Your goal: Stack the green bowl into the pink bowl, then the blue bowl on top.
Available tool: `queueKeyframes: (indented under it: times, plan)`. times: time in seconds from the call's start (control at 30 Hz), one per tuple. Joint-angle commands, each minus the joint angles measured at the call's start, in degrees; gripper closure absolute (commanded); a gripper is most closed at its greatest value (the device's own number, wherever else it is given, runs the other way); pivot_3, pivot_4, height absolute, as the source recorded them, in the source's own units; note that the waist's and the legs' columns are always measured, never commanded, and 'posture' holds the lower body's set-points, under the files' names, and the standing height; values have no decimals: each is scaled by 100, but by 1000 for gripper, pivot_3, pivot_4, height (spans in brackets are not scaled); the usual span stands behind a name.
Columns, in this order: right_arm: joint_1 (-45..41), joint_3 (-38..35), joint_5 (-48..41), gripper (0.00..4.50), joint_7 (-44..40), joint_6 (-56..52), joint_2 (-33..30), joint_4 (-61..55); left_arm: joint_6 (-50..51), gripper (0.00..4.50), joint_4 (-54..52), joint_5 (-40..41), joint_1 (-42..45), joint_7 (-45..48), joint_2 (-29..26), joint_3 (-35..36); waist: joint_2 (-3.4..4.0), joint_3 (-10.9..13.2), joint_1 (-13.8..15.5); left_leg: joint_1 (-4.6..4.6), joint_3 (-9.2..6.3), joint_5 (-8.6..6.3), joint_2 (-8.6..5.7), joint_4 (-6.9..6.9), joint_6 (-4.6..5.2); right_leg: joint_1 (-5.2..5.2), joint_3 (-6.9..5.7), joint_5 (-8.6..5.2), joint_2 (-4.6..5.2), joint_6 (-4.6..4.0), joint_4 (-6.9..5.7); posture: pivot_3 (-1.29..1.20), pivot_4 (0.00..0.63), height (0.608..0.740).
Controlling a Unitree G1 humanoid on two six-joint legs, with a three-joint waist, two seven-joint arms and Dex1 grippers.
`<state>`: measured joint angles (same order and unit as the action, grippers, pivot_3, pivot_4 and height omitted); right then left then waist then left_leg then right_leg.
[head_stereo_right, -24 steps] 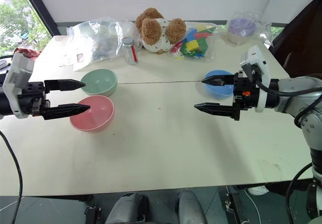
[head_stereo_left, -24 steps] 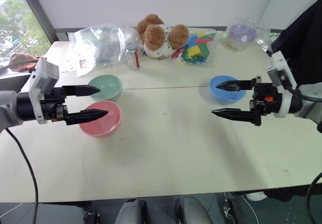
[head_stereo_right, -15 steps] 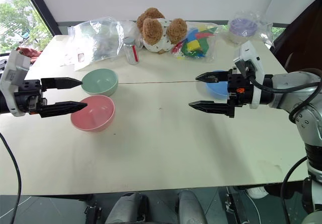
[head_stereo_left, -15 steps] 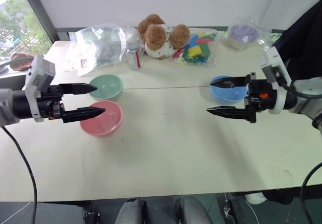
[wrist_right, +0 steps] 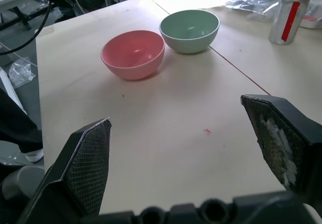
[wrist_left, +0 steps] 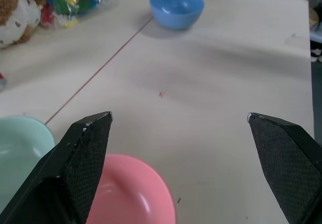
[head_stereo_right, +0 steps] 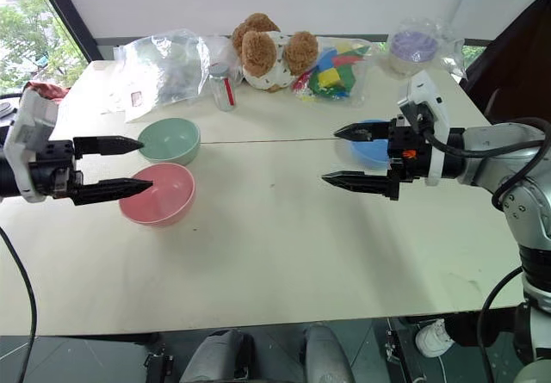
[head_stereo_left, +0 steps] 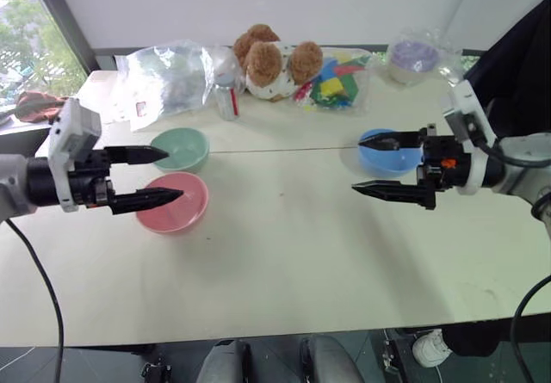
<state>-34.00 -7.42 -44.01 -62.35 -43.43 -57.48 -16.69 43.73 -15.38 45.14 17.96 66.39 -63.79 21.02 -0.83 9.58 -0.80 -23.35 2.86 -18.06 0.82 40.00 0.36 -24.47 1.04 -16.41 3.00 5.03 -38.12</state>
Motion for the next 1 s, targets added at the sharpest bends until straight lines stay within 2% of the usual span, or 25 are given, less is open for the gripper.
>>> queueKeyframes:
  times: [0.03,0.3,0.43,0.5,0.7,0.87,0.93,1.0]
  plan:
    - [-170,-41,32,0,-88,92,4,-33,-308,48,-75,-303,-86,183,-274,43,0,0,0,0,0,0,0,0,0,0,0,0,0,0,0,0,150,740]
    - [-270,37,111,0,-179,114,48,24,-1999,48,639,-1874,-381,976,-962,-708,2,1,1,1,5,0,-1,-1,0,-1,0,0,0,-1,1,0,150,740]
    - [-260,11,95,0,-146,88,38,-55,-2884,48,1285,-2615,-210,1314,-1059,-1340,3,1,9,0,7,0,-1,-2,0,-2,0,-1,-2,-1,2,0,150,740]
    - [-244,-16,76,0,-95,63,45,-102,-3329,48,1740,-3020,75,1316,-854,-1758,3,1,19,0,10,-1,-1,-2,1,-2,0,-1,-3,-1,2,0,150,740]
    - [-153,-135,9,0,22,-22,-11,-235,-3847,48,2587,-3620,842,1373,-26,-2607,2,1,22,-3,13,-3,-2,3,5,-2,-2,0,-8,0,1,0,150,740]
    - [-115,-218,-29,0,99,-85,-52,-296,-4071,48,2837,-3860,1046,1403,455,-2950,1,2,10,-6,12,-3,0,3,6,-5,1,0,-9,1,0,0,150,740]
    - [-119,-230,-21,0,113,-103,-63,-302,-4251,563,2939,-3992,1109,1377,541,-3024,1,2,-5,-5,12,-3,1,2,6,-6,3,0,-9,0,0,0,150,740]
    - [-121,-242,-19,0,121,-115,-73,-306,-4310,1332,2940,-3994,1131,1454,587,-3060,1,2,-5,-4,11,-3,2,3,6,-7,4,0,-10,0,-3,0,150,740]
